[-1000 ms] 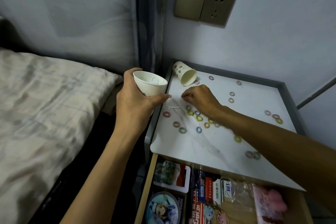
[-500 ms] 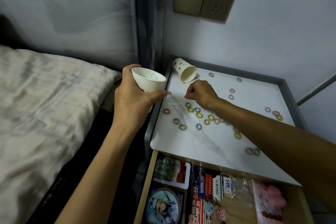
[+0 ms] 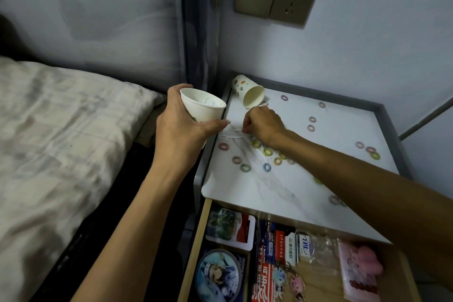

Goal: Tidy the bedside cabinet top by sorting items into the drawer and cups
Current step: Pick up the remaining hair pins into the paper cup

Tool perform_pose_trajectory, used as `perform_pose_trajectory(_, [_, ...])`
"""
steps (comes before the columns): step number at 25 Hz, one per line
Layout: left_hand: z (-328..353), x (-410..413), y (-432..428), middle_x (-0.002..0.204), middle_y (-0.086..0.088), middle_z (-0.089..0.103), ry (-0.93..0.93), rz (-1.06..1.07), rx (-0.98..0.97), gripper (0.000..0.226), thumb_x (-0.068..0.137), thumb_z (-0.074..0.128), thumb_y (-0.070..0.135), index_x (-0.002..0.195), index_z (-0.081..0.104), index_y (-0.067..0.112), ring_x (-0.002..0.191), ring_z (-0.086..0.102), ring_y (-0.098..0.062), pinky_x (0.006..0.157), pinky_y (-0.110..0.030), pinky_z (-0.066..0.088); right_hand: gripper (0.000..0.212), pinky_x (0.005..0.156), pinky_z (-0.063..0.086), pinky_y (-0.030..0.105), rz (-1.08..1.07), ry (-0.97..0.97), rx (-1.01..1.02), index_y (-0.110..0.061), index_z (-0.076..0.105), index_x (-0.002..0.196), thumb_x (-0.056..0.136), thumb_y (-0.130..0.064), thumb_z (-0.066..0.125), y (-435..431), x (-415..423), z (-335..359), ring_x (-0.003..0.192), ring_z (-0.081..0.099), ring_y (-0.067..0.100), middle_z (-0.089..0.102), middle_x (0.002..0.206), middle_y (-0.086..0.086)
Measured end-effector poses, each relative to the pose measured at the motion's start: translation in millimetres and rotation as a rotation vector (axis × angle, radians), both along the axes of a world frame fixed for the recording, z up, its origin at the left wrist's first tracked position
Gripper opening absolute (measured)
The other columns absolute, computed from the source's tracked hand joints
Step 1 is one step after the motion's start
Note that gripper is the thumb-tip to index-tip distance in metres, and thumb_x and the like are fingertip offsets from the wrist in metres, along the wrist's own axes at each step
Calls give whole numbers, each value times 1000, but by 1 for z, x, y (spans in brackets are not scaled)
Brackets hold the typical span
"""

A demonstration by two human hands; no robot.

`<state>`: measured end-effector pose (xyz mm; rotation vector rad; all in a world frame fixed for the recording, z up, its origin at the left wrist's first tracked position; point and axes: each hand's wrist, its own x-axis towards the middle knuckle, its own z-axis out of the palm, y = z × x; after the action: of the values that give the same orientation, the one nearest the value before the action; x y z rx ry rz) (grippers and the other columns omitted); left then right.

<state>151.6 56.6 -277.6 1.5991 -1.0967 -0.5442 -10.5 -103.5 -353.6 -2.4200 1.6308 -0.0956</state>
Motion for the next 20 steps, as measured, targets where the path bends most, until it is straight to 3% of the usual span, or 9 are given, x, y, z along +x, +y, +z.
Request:
perform_pose_trajectory(5, [0, 1, 0, 107, 4, 63, 6, 0, -2, 76, 61, 90, 28, 124, 48, 23, 96, 62, -15, 82, -35, 55, 6, 70, 43, 27, 249, -174, 94, -20, 64, 85, 85, -18, 70, 5, -1, 5, 81, 60, 17, 64, 85, -1])
perform_pose_trajectory(8, [-1, 2, -1, 108, 3, 63, 6, -3, -1, 75, 61, 89, 27, 124, 48, 23, 97, 62, -15, 80, -31, 55, 16, 69, 43, 27, 339, -145, 46, -16, 68, 93, 80, -20, 75, 12, 7, 1, 80, 59, 15, 64, 84, -1])
perform_pose_trajectory(17, [1, -2, -1, 110, 4, 61, 2, -18, 3, 77, 63, 89, 27, 127, 47, 23, 97, 60, -13, 77, -24, 52, 16, 69, 38, 32, 374, -14, -58, -10, 66, 95, 90, -24, 62, 18, 9, 6, 91, 57, 26, 62, 99, 10])
perform_pose_trajectory(20, [0, -3, 0, 109, 5, 62, 6, -16, 5, 77, 63, 89, 28, 127, 47, 24, 97, 60, -13, 78, -26, 53, 8, 73, 45, 31, 180, -147, -54, -18, 63, 95, 92, -25, 62, 13, -2, 17, 90, 61, 23, 65, 97, 6])
